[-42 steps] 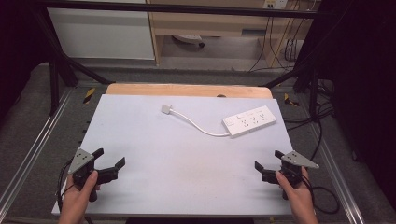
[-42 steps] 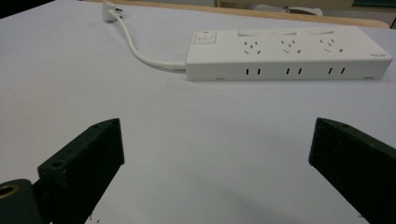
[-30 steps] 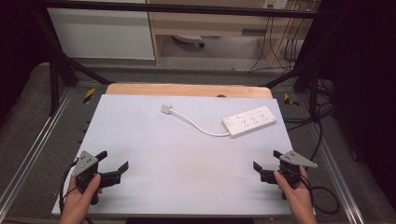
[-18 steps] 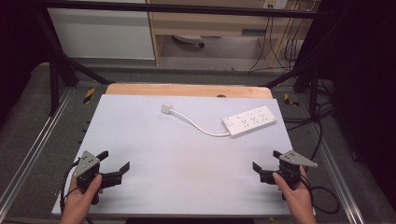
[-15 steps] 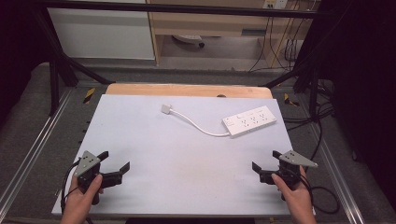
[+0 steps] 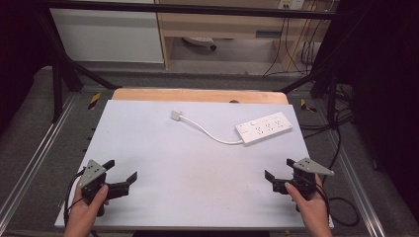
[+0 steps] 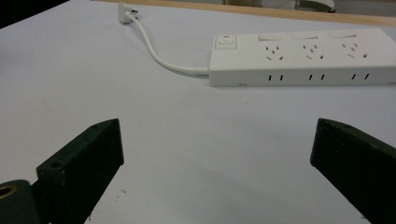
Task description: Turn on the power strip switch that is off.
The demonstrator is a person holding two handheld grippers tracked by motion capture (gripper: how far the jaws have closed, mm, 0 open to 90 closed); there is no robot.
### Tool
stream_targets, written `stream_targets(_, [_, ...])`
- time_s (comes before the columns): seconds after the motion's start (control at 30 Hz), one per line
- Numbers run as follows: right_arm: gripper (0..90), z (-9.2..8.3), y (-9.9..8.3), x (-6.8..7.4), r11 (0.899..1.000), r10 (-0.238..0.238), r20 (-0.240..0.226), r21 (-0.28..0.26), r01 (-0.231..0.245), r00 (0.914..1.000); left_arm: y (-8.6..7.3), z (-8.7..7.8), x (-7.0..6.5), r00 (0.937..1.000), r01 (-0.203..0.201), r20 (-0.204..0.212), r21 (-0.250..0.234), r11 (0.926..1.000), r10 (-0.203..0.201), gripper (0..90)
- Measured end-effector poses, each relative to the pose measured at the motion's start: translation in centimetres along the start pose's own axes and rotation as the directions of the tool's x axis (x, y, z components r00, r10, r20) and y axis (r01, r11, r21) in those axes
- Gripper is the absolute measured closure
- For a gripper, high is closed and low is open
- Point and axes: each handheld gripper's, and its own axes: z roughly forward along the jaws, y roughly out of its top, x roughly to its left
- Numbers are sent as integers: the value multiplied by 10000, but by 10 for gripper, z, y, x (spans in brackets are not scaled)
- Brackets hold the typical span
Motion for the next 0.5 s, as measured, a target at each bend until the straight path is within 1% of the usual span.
stream_targets(0.13, [31, -1, 3, 0, 10000, -69, -16, -64, 69, 10000, 1, 1, 1, 10000, 73, -54, 18, 10000, -73, 60])
stream_targets(0.27, [26, -2, 5, -1, 9999, -150, -5, -46, 150, 9999, 1, 1, 1, 10000, 50, -46, -8, 10000, -50, 60])
stream_targets(0.33, [26, -2, 6, -1, 9999, -34, 34, -132, 34, 10000, 2, 1, 1, 10000, 47, -44, -26, 10000, -48, 60])
stream_targets(0.43, [26, -3, 6, 0, 9999, -67, 55, -109, 68, 10000, 2, 0, 0, 10000, 57, 13, -68, 10000, -57, 60])
stream_targets(0.47, [26, -3, 7, 0, 9999, -85, 49, -112, 86, 10000, 1, 0, 0, 9999, 134, 54, -74, 9999, -134, 60])
stream_targets(0.5, [26, -3, 7, 0, 9999, -82, 23, -118, 82, 10000, 1, 0, 1, 9994, 335, 52, -127, 9994, -335, 60])
